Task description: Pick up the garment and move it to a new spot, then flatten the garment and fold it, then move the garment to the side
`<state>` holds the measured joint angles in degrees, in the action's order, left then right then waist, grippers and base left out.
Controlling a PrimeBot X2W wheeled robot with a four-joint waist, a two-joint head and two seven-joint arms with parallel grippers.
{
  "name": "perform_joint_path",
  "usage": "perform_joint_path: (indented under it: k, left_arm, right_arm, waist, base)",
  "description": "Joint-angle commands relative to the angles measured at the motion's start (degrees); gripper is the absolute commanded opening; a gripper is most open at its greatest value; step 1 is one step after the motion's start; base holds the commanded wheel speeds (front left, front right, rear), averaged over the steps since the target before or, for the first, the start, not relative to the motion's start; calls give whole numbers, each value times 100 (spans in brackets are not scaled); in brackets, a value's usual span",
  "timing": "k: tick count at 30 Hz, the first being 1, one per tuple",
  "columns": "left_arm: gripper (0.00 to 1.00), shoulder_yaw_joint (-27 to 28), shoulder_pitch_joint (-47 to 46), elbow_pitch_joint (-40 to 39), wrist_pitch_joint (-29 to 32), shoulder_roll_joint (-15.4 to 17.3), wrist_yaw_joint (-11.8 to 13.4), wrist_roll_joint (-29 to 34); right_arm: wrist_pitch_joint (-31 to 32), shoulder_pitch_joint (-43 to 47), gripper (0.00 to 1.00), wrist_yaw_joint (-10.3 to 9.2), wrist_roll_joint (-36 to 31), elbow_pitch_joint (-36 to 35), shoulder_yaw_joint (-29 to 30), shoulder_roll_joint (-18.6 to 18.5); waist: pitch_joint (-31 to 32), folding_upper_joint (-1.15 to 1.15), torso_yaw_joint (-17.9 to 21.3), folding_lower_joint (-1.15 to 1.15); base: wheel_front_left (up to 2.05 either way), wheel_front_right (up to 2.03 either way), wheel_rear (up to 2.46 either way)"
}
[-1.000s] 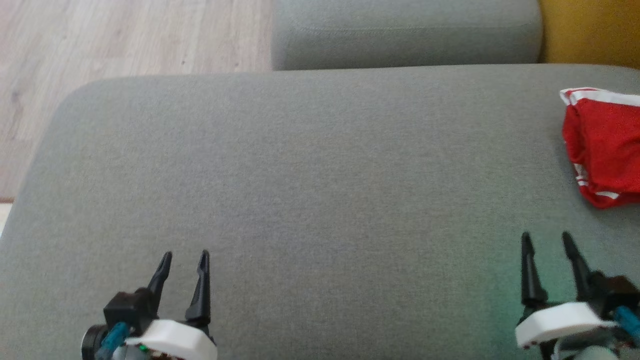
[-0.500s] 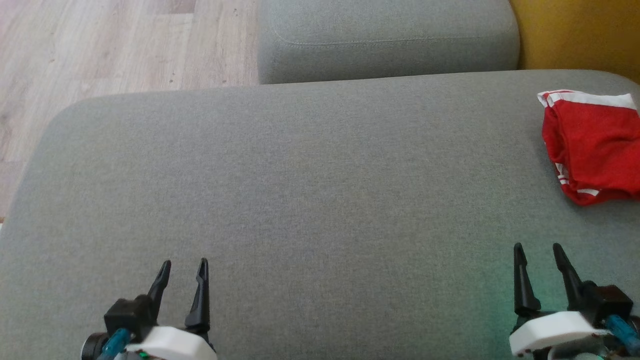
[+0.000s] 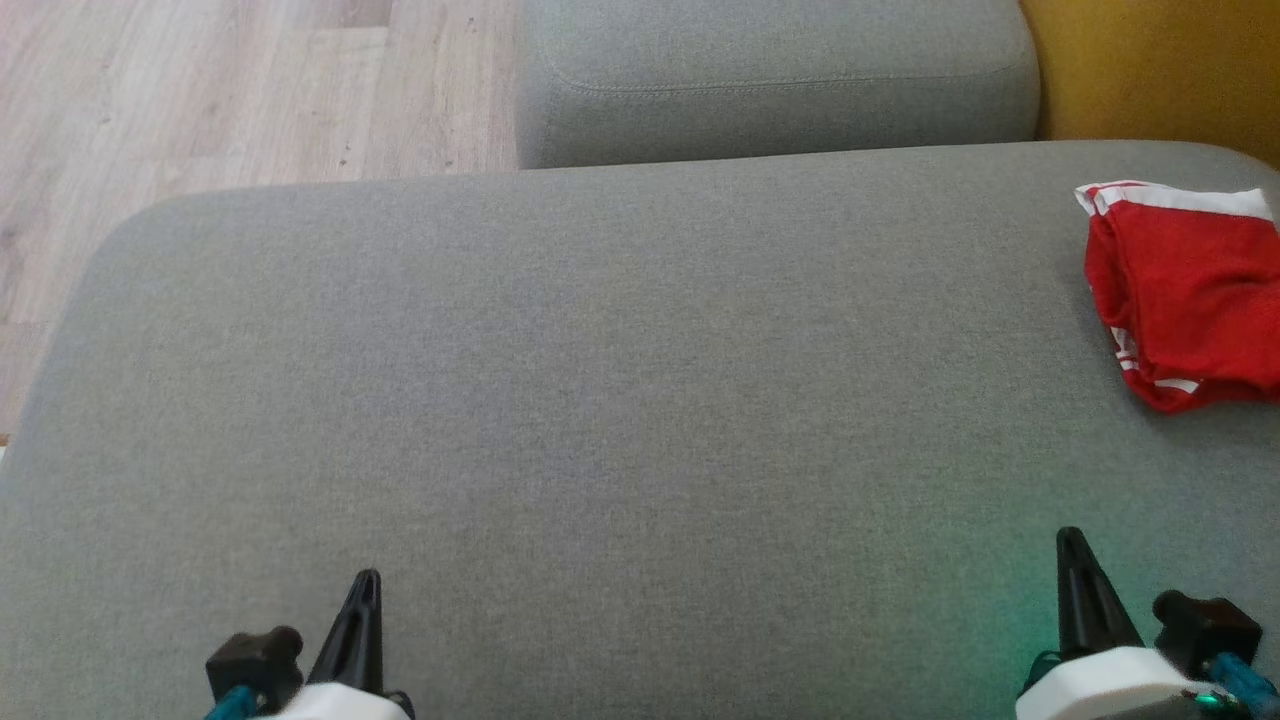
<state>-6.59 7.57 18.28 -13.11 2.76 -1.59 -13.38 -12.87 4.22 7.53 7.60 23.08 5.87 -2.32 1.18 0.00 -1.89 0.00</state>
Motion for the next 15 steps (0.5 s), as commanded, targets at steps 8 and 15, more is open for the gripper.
perform_joint_path:
  k: [8,15]
  left_arm:
    - [0,161,-309,-211,157,4,-69,-662]
    - [0,234,-377,-225,272,5,-102,-1123]
  right_arm:
    - [146,-223,0,-1,736,-258,0,-12]
    - [252,-267,0,-1,1232,-308,-4,-15]
  waist:
    - [-11,0,15,0]
    - [-19,0,26,0]
  base:
    - [0,0,0]
    - [0,0,0]
